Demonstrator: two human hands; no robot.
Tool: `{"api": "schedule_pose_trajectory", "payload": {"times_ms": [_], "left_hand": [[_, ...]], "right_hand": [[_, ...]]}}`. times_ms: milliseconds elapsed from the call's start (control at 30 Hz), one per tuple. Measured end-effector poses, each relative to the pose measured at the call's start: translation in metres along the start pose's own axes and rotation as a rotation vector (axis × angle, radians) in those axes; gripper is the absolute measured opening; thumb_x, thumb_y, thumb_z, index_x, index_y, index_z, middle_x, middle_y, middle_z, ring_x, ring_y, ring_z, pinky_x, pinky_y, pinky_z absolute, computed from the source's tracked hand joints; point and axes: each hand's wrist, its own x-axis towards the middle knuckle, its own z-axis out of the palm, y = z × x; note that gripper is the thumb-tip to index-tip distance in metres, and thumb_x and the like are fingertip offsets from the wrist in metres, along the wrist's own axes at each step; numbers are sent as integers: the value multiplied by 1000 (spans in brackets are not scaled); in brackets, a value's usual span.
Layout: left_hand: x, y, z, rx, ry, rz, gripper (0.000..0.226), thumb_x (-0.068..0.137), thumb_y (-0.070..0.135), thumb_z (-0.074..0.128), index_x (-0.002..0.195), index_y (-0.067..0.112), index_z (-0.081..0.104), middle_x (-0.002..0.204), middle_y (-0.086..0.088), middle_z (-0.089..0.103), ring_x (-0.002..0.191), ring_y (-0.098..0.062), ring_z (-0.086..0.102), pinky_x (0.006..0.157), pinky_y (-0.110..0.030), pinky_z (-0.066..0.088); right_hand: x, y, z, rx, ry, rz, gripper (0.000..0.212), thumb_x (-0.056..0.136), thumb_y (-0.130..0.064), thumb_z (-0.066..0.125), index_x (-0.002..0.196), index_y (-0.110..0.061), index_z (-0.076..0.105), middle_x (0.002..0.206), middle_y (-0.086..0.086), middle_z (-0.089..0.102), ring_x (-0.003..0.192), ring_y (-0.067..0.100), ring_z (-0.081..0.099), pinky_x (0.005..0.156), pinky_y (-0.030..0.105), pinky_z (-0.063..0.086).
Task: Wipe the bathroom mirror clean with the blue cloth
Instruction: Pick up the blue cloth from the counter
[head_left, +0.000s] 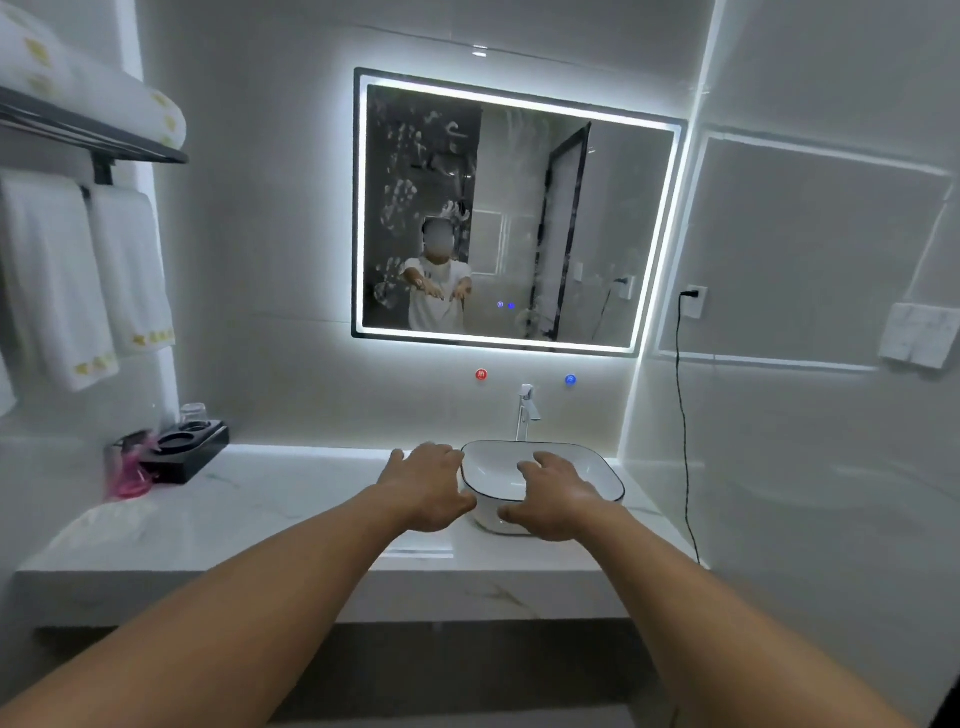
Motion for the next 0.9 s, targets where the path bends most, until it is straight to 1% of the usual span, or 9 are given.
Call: {"api": "schedule_pose_trajectory", "payload": {"times_ms": [167, 333, 467, 633, 733, 800, 900], "left_hand": [[72, -42, 2, 35, 0, -21, 65, 97, 52, 43, 152, 20, 30, 160, -1, 30, 146, -22, 25, 117, -50, 21], [127, -74, 17, 34, -32, -41, 62, 96, 48, 42, 149, 18, 34, 156, -2, 35, 143, -22, 29, 114, -47, 23], [176, -97, 28, 29, -34, -70, 63, 96, 47, 44, 151, 18, 31, 158, -1, 32, 145, -22, 28, 116, -46, 22], [244, -125, 38, 57, -43, -139, 66, 98, 49, 44, 154, 19, 25, 161, -1, 26, 147, -22, 25, 119, -46, 22], [284, -139, 42, 55, -56, -176, 65, 99, 49, 44, 154, 19, 26, 161, -1, 27, 147, -23, 25, 119, -46, 22], [311, -148, 46, 48, -34, -199, 65, 99, 49, 44, 154, 20, 26, 161, -1, 27, 147, -23, 25, 119, -46, 23], [337, -161, 52, 48, -35, -202, 65, 98, 50, 44, 154, 21, 26, 162, -1, 26, 148, -23, 24, 119, -46, 23]], "right_hand": [[80, -10, 2, 0, 2, -6, 81, 89, -57, 52, 152, -19, 21, 162, 2, 7, 148, 22, 7, 114, 45, 23], [154, -9, 10, -2, -17, -18, 81, 88, -56, 53, 152, -19, 21, 162, 3, 7, 148, 22, 7, 116, 45, 22], [222, -7, 17, -1, -29, -55, 80, 89, -55, 53, 152, -18, 22, 162, 4, 7, 148, 22, 6, 116, 44, 21], [312, -5, 26, 19, -16, -120, 79, 88, -55, 54, 151, -18, 24, 162, 4, 8, 148, 23, 7, 116, 46, 22], [361, -3, 28, 30, -24, -154, 78, 89, -53, 54, 151, -18, 23, 162, 4, 9, 148, 23, 7, 116, 46, 21], [396, -3, 30, 29, -33, -180, 78, 89, -53, 54, 152, -18, 22, 162, 4, 8, 148, 23, 6, 117, 47, 20], [431, -8, 34, 36, -43, -201, 78, 89, -53, 54, 151, -19, 23, 162, 3, 8, 148, 23, 7, 115, 46, 20]]}}
